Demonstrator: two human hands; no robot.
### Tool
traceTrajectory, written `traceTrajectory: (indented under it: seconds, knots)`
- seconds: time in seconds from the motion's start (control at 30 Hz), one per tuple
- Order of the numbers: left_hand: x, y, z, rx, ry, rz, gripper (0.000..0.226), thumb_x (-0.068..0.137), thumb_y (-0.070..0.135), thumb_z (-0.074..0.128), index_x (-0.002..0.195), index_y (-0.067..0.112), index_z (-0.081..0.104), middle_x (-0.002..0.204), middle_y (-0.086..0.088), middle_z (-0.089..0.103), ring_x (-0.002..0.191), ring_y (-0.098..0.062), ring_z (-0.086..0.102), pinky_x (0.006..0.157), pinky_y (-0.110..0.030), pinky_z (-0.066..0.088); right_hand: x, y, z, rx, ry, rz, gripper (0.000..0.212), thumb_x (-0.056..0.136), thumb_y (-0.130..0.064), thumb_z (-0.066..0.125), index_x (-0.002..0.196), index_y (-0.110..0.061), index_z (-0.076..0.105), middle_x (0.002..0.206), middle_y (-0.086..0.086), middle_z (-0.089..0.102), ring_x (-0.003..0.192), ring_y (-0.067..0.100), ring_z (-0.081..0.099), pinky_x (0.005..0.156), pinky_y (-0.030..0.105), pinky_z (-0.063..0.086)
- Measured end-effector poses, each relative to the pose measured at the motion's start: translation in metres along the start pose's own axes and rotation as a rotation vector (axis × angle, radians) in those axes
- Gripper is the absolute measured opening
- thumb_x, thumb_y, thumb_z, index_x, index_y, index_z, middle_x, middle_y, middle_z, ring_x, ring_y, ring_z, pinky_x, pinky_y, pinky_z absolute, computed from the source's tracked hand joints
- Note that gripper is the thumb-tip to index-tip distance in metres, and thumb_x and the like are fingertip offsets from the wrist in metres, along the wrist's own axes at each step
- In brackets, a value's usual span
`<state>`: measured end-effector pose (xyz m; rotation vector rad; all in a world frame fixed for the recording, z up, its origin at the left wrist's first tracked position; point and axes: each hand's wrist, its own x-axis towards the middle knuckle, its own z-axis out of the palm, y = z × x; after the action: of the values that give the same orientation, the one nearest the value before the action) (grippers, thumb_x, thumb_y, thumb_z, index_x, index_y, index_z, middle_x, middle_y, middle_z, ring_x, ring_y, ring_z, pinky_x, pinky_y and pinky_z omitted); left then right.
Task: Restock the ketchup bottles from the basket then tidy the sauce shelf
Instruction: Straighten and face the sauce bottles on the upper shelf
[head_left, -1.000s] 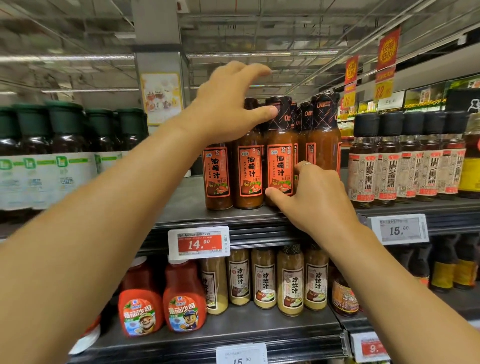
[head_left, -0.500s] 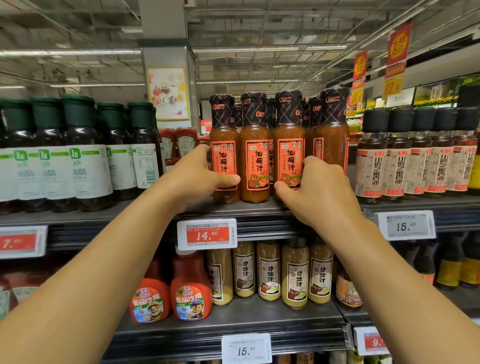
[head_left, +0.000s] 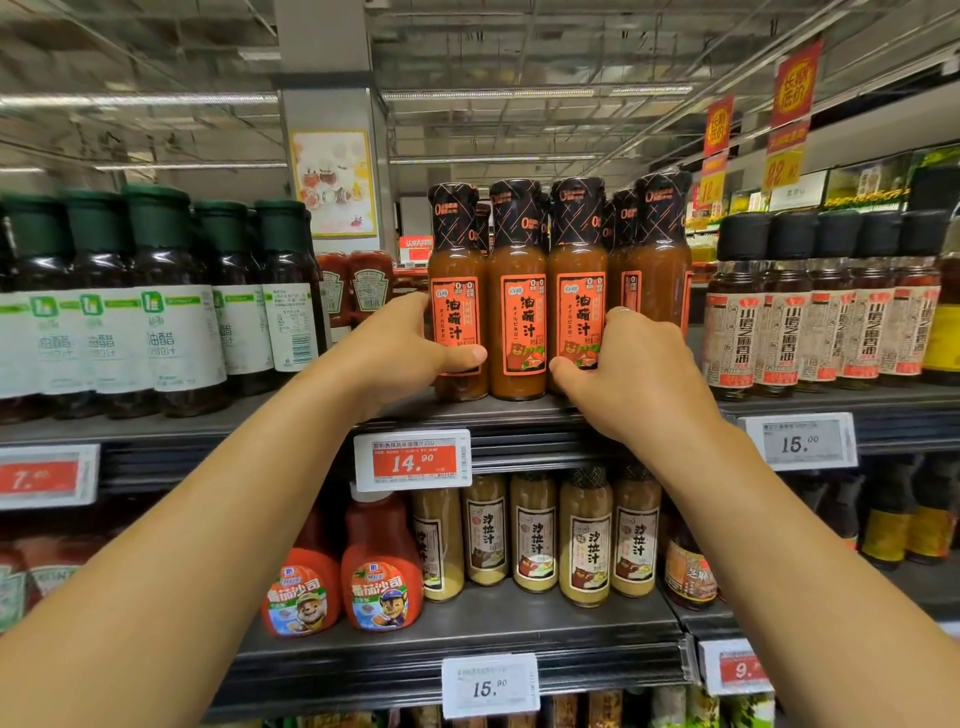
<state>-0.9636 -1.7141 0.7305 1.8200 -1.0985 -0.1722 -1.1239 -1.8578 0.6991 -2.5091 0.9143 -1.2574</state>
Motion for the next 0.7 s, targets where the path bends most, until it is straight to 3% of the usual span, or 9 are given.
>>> traceTrajectory:
  seconds: [0.13, 0.23, 0.33, 0.43, 0.53, 0.7]
  knots:
    - [-0.009, 0.007, -0.004, 0.06, 0.03, -0.006, 0.076, 0.072, 0.044, 0.085, 0.136, 0.029, 0.048, 0.111, 0.02, 0.065, 0.106, -0.005, 0.062, 0.103, -0.042, 0.048, -0.008, 0.003, -0.01, 0.009, 0.039, -0.051, 0.034, 0.088, -0.049, 0.069, 0.104, -0.021, 0.057, 0.088, -0.005, 0.063, 0.077, 0.014, 0.06, 0.05, 0.02, 0.037]
    - [-0.018, 0.03, -0.015, 0.297, 0.209, 0.091, 0.088, 0.067, 0.059, 0.084, 0.14, 0.032, 0.043, 0.108, 0.026, 0.052, 0.103, -0.005, 0.053, 0.086, -0.031, 0.046, -0.015, 0.012, -0.028, 0.014, 0.116, -0.092, 0.023, 0.087, -0.044, 0.071, 0.097, -0.029, 0.057, 0.076, -0.014, 0.062, 0.067, 0.003, 0.06, 0.052, 0.015, 0.038]
    - [-0.019, 0.066, -0.021, 0.518, 0.403, 0.206, 0.068, 0.076, 0.067, 0.071, 0.13, 0.028, 0.058, 0.118, 0.011, 0.064, 0.1, -0.009, 0.058, 0.072, -0.026, 0.042, -0.014, 0.026, -0.045, 0.016, 0.202, -0.07, 0.018, 0.087, -0.041, 0.07, 0.098, -0.027, 0.067, 0.074, -0.014, 0.065, 0.068, 0.001, 0.061, 0.054, 0.015, 0.038]
    - [-0.014, 0.109, -0.007, 0.482, 0.468, 0.452, 0.03, 0.088, 0.05, 0.064, 0.108, 0.029, 0.07, 0.1, 0.012, 0.068, 0.088, 0.0, 0.06, 0.064, -0.017, 0.041, -0.012, 0.036, -0.052, -0.003, 0.256, -0.034, 0.023, 0.087, -0.041, 0.067, 0.103, -0.025, 0.07, 0.078, -0.01, 0.068, 0.074, 0.01, 0.064, 0.062, 0.023, 0.045]
    - [0.001, 0.143, 0.014, 0.557, 0.405, 0.634, 0.022, 0.092, 0.039, 0.06, 0.107, 0.027, 0.07, 0.1, 0.01, 0.069, 0.092, -0.005, 0.062, 0.078, -0.023, 0.045, -0.014, 0.04, -0.05, 0.011, 0.269, -0.028, 0.03, 0.086, -0.041, 0.066, 0.11, -0.024, 0.068, 0.081, -0.009, 0.068, 0.08, 0.016, 0.066, 0.071, 0.031, 0.053]
    - [0.045, 0.178, 0.04, 0.86, 0.16, 0.789, 0.048, 0.098, 0.045, 0.053, 0.141, 0.024, 0.05, 0.137, -0.003, 0.059, 0.129, -0.022, 0.051, 0.106, -0.037, 0.041, -0.015, 0.045, -0.044, 0.055, 0.25, -0.027, 0.028, 0.087, -0.037, 0.067, 0.111, -0.023, 0.066, 0.078, -0.011, 0.066, 0.079, 0.011, 0.065, 0.071, 0.025, 0.05]
